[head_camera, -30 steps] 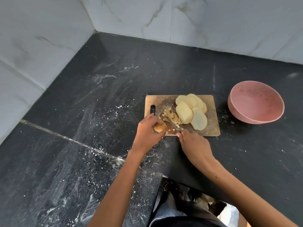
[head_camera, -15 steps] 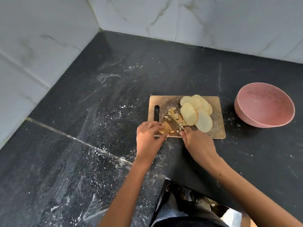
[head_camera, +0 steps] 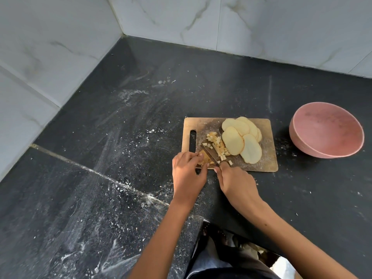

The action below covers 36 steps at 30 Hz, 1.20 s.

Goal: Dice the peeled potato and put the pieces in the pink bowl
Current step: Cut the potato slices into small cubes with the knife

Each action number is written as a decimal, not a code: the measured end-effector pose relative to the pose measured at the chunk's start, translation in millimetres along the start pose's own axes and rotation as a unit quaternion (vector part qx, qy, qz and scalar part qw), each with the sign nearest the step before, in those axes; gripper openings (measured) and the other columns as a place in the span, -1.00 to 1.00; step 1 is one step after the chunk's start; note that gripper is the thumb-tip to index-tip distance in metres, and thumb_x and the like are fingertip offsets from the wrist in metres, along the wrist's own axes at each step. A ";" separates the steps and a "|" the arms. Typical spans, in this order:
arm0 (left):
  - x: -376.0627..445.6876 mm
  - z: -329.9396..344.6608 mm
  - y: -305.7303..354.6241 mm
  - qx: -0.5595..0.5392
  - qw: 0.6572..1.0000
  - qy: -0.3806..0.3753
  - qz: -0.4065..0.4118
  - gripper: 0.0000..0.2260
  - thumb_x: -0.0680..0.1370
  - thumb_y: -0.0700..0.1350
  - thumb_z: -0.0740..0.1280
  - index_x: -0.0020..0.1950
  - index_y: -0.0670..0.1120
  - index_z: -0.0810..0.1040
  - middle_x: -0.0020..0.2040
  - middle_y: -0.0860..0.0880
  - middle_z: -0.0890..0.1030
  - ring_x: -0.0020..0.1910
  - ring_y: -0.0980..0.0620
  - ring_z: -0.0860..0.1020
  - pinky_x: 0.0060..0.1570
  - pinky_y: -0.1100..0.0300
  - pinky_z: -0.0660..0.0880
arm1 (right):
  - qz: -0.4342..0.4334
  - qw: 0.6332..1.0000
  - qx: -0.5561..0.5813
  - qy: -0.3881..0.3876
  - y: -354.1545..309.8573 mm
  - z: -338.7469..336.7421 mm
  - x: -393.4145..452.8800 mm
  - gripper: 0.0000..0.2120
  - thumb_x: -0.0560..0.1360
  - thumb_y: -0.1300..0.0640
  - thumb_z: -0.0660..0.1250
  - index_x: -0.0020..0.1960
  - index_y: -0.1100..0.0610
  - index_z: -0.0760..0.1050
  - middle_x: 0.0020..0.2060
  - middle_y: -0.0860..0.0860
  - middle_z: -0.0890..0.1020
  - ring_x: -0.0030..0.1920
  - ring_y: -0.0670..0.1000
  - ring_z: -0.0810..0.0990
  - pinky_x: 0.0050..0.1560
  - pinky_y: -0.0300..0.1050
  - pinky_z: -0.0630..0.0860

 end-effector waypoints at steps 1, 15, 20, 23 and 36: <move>0.5 0.0 -0.2 -0.002 1.000 0.000 0.000 -0.82 0.35 -0.18 0.55 -0.08 -0.16 0.68 -0.12 0.00 0.63 -0.04 -0.01 0.56 0.20 0.24 0.26 | 0.000 1.000 -0.002 0.003 -0.3 -0.8 0.9 -0.65 0.67 -0.05 -0.07 0.11 0.16 0.36 -0.12 0.10 0.60 -0.10 0.16 0.60 -0.26 -0.06 0.32; 3.5 0.2 7.1 0.005 1.000 0.005 -0.022 -0.85 0.31 -0.18 0.56 -0.18 -0.14 0.67 -0.16 0.01 0.64 -0.09 0.00 0.56 0.18 0.28 0.22 | 0.013 0.994 -0.084 -0.071 14.6 -8.8 -1.8 -0.68 0.68 -0.03 -0.09 0.23 0.13 0.31 -0.02 0.10 0.59 -0.05 0.14 0.61 -0.20 -0.06 0.37; 2.6 1.9 8.4 0.002 0.999 0.006 -0.037 -0.87 0.32 -0.19 0.55 -0.19 -0.15 0.66 -0.17 0.01 0.62 -0.09 -0.02 0.55 0.18 0.29 0.22 | 0.057 0.997 -0.023 -0.049 20.3 -12.5 -16.2 -0.74 0.67 -0.05 -0.08 -0.03 0.09 0.24 -0.10 0.09 0.59 -0.11 0.15 0.59 -0.21 -0.02 0.40; -0.3 3.8 8.9 -0.003 0.999 0.016 -0.042 -0.86 0.33 -0.18 0.53 -0.16 -0.16 0.66 -0.18 0.01 0.60 -0.10 -0.02 0.54 0.19 0.33 0.21 | 0.075 0.996 0.011 -0.043 18.8 -8.2 -24.9 -0.73 0.66 -0.07 -0.10 -0.04 0.08 0.23 -0.13 0.08 0.58 -0.12 0.15 0.57 -0.23 -0.03 0.36; -1.8 6.5 9.4 -0.019 0.996 0.029 -0.076 -0.84 0.30 -0.17 0.52 -0.22 -0.13 0.58 -0.23 0.04 0.54 -0.10 -0.01 0.49 0.10 0.33 0.21 | 0.090 0.992 0.055 -0.062 4.7 13.4 -47.3 -0.76 0.67 -0.04 -0.10 -0.05 0.09 0.18 -0.08 0.13 0.61 -0.06 0.22 0.58 -0.21 -0.01 0.34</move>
Point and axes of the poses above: each hand's wrist, its own x-axis towards the middle knuckle, its own z-axis out of the palm, y = z × x, the point moved 2 cm from there along x, towards the middle knuckle
